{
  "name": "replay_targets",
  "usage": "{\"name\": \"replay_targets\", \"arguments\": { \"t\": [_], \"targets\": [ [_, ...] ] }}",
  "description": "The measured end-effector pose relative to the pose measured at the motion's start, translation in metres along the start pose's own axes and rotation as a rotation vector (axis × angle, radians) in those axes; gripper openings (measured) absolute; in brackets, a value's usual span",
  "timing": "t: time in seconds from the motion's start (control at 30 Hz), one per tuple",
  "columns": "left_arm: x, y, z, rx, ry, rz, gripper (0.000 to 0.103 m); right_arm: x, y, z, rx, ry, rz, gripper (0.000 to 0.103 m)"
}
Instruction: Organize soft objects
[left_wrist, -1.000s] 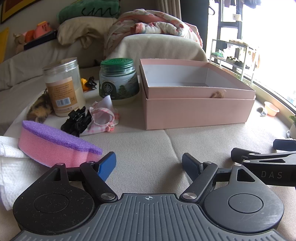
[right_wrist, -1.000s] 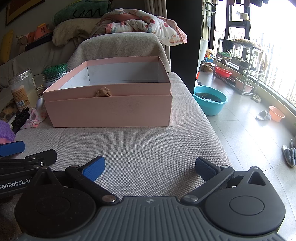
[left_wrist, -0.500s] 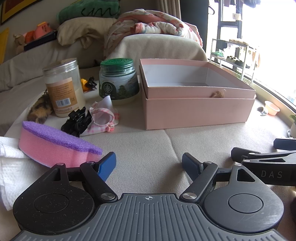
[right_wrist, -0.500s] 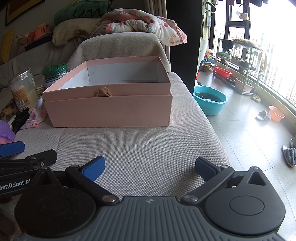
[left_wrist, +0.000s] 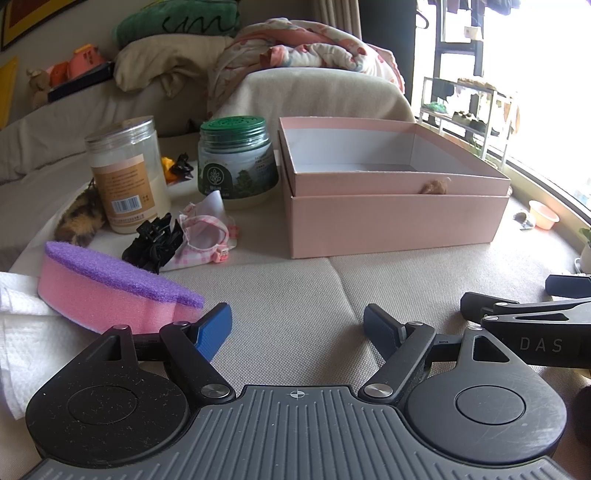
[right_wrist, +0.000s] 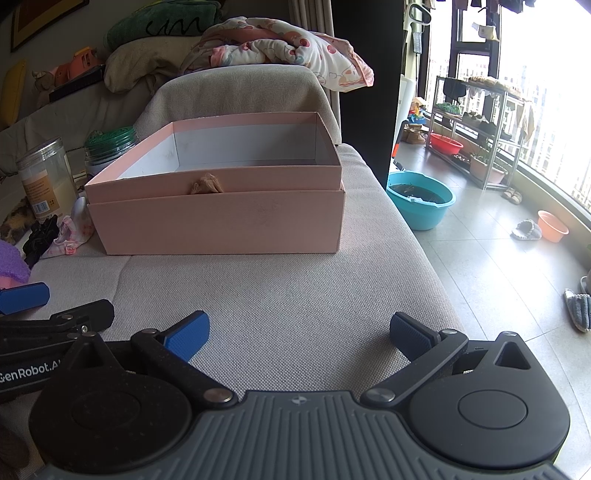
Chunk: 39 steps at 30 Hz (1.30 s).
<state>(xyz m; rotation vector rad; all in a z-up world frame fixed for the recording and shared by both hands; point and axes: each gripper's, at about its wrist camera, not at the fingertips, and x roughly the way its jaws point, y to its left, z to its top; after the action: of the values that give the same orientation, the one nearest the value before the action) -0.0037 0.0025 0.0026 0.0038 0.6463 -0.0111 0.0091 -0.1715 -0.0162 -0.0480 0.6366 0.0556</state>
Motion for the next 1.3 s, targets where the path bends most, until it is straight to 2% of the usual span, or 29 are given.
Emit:
{"name": "replay_targets", "arguments": {
  "t": [0.63, 0.77, 0.87, 0.97, 1.07, 1.17, 1.3],
  "targets": [
    [-0.004, 0.002, 0.001, -0.001, 0.000, -0.002, 0.083, 0.000, 0.000, 0.000, 0.000, 0.000, 0.000, 0.103],
    [-0.007, 0.003, 0.000, -0.008, -0.003, -0.015, 0.083, 0.001, 0.000, 0.000, -0.001, 0.000, 0.001, 0.103],
    [-0.011, 0.010, 0.001, -0.031, 0.000, -0.054, 0.081, 0.000, -0.002, 0.002, -0.021, 0.007, 0.023, 0.103],
    [-0.031, 0.029, 0.004, -0.125, 0.015, -0.202, 0.079, -0.001, -0.006, 0.004, -0.049, 0.031, 0.056, 0.103],
    [-0.068, 0.046, 0.005, -0.110, -0.041, -0.249, 0.079, 0.000, -0.006, 0.008, -0.069, 0.064, 0.075, 0.103],
    [-0.103, 0.078, 0.006, -0.101, -0.129, -0.223, 0.079, -0.001, -0.005, 0.010, -0.061, 0.090, 0.064, 0.103],
    [-0.126, 0.144, 0.010, -0.116, -0.182, -0.115, 0.078, -0.001, -0.002, 0.008, -0.056, 0.097, 0.051, 0.103]
  ]
}}
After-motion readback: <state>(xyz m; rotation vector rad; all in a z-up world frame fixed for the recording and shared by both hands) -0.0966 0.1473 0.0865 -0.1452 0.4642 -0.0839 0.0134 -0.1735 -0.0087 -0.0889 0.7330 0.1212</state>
